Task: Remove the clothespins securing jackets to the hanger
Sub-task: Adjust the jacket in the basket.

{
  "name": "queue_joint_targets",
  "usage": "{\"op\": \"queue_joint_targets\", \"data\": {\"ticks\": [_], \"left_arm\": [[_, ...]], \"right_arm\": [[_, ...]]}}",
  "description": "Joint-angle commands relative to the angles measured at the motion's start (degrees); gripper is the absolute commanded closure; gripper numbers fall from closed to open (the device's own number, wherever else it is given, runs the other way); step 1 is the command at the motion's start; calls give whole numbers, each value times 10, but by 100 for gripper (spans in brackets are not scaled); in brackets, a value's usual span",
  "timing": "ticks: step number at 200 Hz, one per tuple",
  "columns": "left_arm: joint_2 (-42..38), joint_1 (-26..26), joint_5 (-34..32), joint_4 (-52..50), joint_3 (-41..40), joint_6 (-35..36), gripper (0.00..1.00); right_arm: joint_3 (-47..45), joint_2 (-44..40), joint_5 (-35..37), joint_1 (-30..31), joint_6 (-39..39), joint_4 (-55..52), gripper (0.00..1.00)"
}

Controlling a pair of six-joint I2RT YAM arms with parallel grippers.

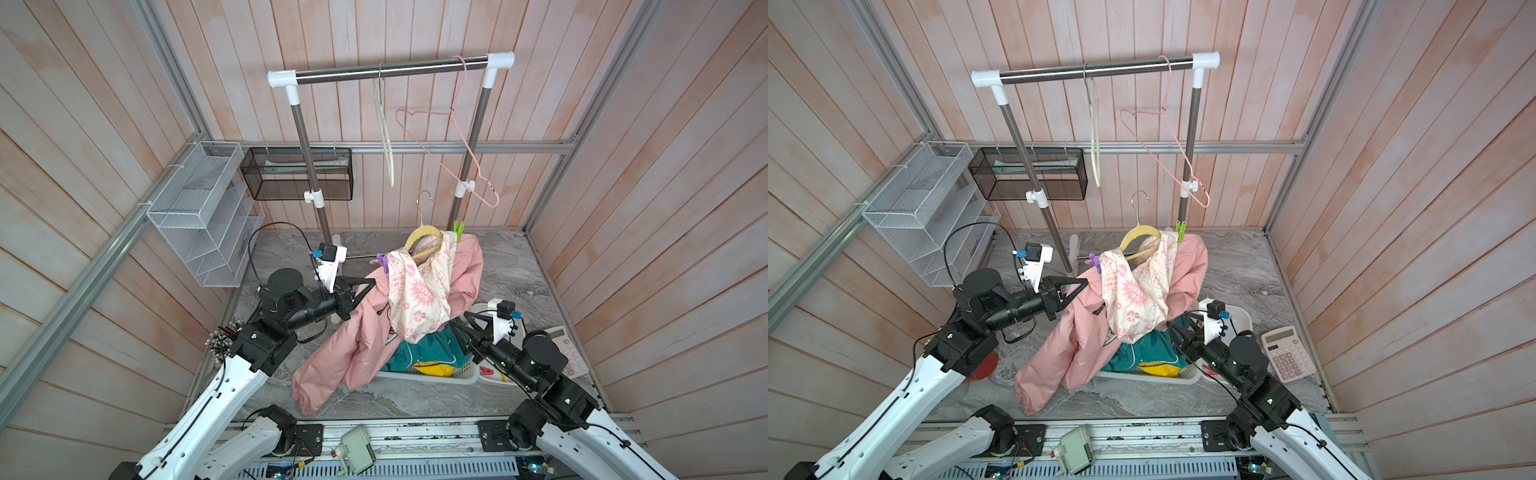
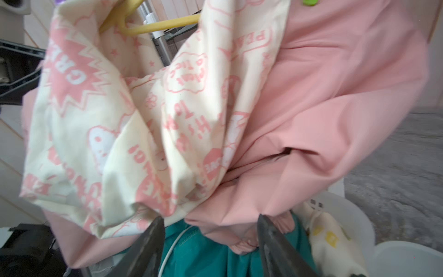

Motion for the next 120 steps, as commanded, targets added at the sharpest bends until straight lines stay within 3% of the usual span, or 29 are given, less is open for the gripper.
{"op": "queue_joint_targets", "data": {"ticks": [1,39,67,98,120], "left_arm": [[11,-7,-23,56,16,18,100],[46,-17,-51,61,36,29,100],[70,-34,-70,62,49,35,100],[83,-58,-101,57,56,44,100],[82,-68,-119,60,56,46,100]], "right_arm": [[-8,11,37,78,21,43,37],[29,79,161,242,30,54,37],[33,154,232,343,66,143,35],[81,296,269,399,90,234,34],[127,389,262,403,120,256,31]]}}
